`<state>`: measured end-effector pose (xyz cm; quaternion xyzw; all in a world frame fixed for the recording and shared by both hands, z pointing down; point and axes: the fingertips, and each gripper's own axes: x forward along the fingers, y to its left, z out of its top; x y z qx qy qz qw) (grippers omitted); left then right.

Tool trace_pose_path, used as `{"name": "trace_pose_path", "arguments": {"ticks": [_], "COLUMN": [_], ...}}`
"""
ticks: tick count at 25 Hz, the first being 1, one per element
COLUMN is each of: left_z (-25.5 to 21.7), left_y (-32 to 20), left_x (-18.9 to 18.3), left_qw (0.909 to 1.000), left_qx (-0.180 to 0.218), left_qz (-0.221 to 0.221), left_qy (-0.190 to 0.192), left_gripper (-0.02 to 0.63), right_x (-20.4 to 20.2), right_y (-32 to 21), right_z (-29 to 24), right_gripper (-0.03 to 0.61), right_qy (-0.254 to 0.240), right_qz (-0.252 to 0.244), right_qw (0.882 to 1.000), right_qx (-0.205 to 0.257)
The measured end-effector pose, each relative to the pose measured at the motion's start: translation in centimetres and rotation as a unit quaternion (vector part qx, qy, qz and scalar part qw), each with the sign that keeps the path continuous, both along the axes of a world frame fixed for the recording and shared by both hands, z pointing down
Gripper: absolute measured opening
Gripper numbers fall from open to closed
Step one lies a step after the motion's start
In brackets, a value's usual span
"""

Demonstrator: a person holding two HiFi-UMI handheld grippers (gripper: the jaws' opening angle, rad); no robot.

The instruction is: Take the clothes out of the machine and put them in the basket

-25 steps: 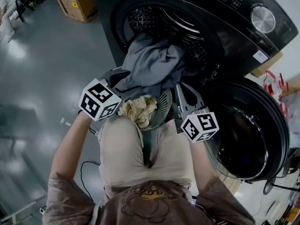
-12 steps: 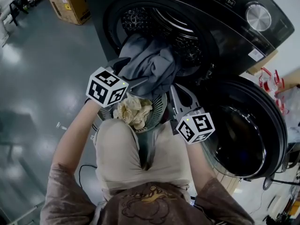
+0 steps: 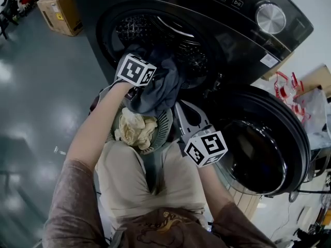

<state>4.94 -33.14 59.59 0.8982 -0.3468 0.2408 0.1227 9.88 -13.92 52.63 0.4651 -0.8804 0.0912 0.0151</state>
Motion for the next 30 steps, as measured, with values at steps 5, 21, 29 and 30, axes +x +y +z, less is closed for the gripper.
{"name": "trace_pose_path", "arguments": {"ticks": [5,21,29,30], "left_z": [3.3,5.0,2.1,1.6], "left_y": [-1.2,-0.8,2.3,3.0], "left_x": [0.6,-0.5,-2.5,-3.0], "left_qw": [0.9983,0.9955,0.9973,0.9976], "left_qx": [-0.041,-0.069,-0.072,-0.068], "left_qz": [0.002,-0.02,-0.009,-0.007], "left_qy": [-0.042,-0.063,-0.009,-0.004], "left_gripper": [0.5,0.105,0.086,0.086], "right_x": [0.2,1.0,1.5,1.4], "right_y": [-0.1,-0.1,-0.2,-0.3], "right_z": [0.3,0.5,-0.2,-0.3], "right_gripper": [-0.003,-0.003,-0.003,-0.003], "right_qy": [0.005,0.004,0.003,0.003], "right_qz": [0.002,0.012,0.017,0.016], "right_qw": [1.0,1.0,1.0,1.0], "right_qx": [-0.008,-0.01,0.0,0.0]}}
